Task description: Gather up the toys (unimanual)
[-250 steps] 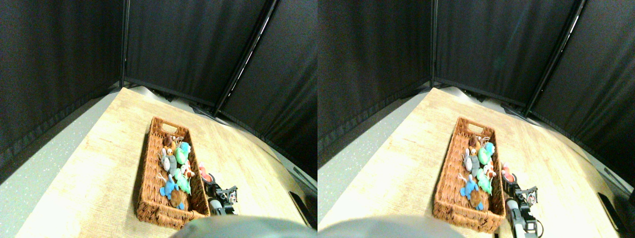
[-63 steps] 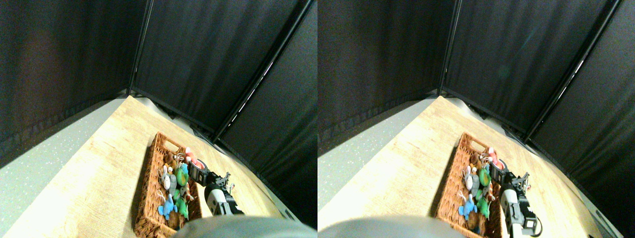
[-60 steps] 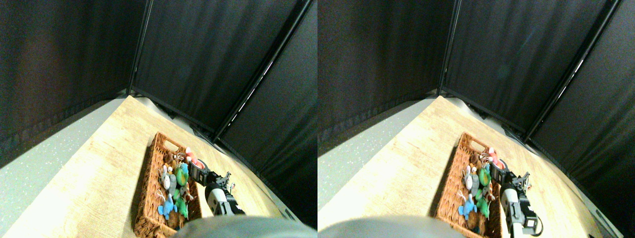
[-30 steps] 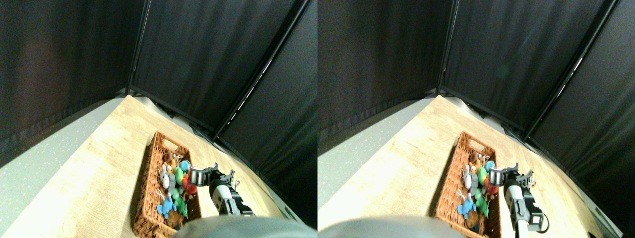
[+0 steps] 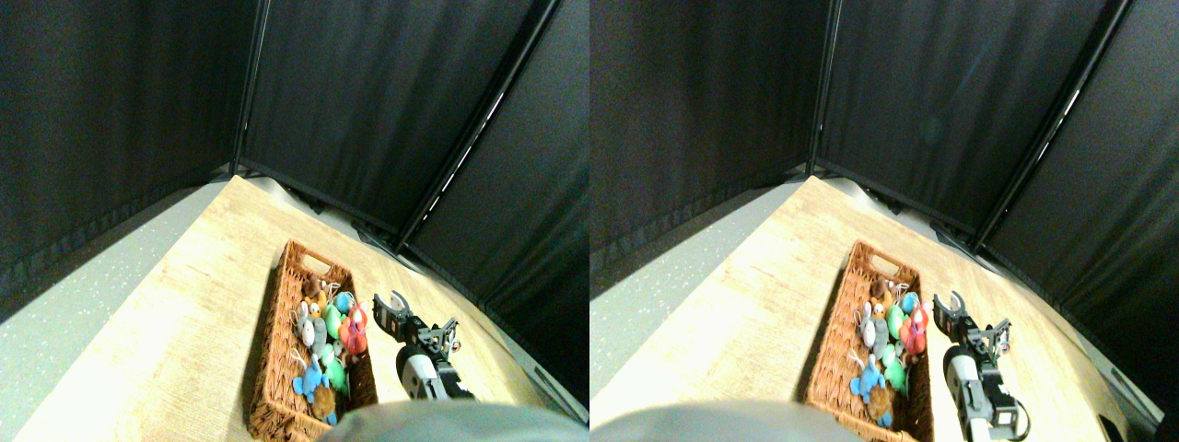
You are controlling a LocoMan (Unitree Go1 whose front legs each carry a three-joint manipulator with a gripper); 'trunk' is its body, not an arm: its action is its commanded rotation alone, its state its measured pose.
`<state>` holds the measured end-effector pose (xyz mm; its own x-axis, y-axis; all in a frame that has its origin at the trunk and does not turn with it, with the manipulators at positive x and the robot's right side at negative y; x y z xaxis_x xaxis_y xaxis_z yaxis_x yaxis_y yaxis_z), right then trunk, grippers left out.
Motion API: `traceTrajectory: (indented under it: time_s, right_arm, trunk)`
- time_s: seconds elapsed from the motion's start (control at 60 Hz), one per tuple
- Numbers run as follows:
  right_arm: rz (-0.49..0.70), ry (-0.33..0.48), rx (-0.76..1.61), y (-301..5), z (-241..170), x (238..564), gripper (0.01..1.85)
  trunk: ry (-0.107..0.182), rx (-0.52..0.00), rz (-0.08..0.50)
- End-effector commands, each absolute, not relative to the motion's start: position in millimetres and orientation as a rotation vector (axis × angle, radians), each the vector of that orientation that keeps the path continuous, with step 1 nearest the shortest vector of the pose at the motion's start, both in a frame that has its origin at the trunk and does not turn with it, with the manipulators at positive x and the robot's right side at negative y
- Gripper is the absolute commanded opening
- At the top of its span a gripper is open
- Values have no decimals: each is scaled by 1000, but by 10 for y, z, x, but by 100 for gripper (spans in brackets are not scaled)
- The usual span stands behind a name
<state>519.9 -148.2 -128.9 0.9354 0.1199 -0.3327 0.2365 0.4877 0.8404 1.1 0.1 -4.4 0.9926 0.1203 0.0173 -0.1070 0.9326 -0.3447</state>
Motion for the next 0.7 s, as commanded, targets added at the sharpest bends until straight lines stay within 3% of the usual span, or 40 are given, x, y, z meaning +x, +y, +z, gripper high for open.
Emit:
traceTrajectory:
  time_s: [0.017,0.2,0.7]
  right_arm:
    - [1,292,1004,-1516,-1145,5213,6]
    - [-66,239,939,-1702,-1102,5099,6]
    - [-152,210,941,-2102,-1151,4737,6]
  trunk:
    - [-53,-320,99]
    - [-49,-284,71]
    - [-44,-213,4]
